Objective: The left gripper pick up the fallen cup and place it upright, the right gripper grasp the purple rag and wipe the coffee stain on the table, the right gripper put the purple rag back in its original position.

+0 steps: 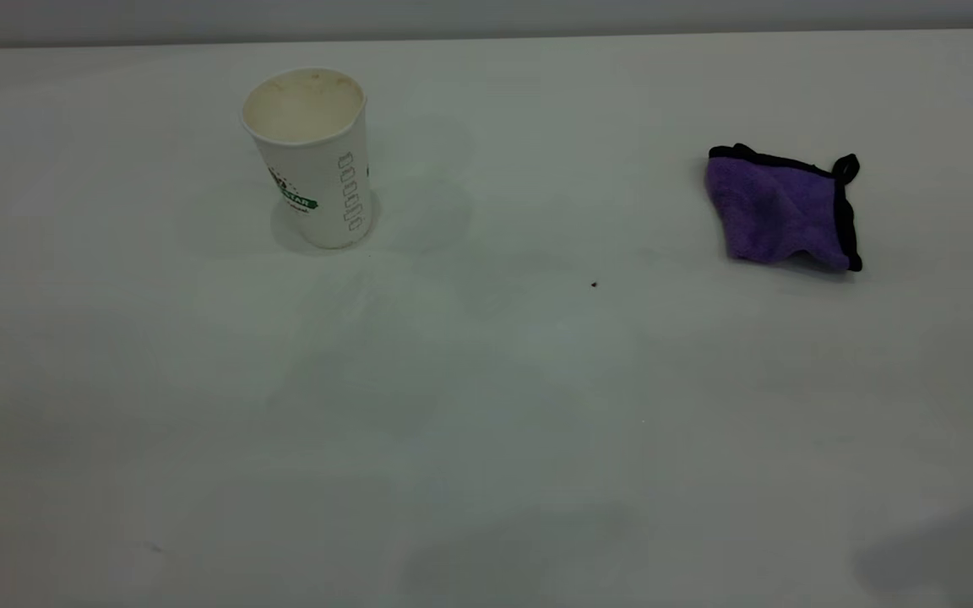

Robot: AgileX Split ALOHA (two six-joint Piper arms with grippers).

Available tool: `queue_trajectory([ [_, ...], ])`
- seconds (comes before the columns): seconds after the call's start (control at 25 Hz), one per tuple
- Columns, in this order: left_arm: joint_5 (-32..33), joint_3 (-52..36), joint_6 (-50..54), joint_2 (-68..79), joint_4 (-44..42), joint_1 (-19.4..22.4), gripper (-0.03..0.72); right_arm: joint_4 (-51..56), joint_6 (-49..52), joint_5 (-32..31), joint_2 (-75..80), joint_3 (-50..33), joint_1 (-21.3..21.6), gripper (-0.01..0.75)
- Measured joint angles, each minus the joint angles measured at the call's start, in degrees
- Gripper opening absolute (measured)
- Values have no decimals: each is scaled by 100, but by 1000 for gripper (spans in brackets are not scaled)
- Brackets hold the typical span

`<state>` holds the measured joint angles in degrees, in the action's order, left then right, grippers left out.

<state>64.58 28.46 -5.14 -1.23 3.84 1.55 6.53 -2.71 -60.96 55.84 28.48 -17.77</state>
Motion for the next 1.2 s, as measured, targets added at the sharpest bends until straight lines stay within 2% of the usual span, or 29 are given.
queue_trajectory([
  [0.16,0,0,0,0,0,0,414,-138,109,-216,-990,-1,0,525],
  [0.44,0,0,0,0,0,0,414,-138,193,-168,-2457,-119,0,525],
  [0.92,0,0,0,0,0,0,414,-133,193,-262,-3515,-119,17,525],
  [1.0,0,0,0,0,0,0,414,-70,193,-267,-3659,-119,209,525],
  [1.2,0,0,4,0,0,0,414,18,199,-279,-4317,-119,1026,525],
])
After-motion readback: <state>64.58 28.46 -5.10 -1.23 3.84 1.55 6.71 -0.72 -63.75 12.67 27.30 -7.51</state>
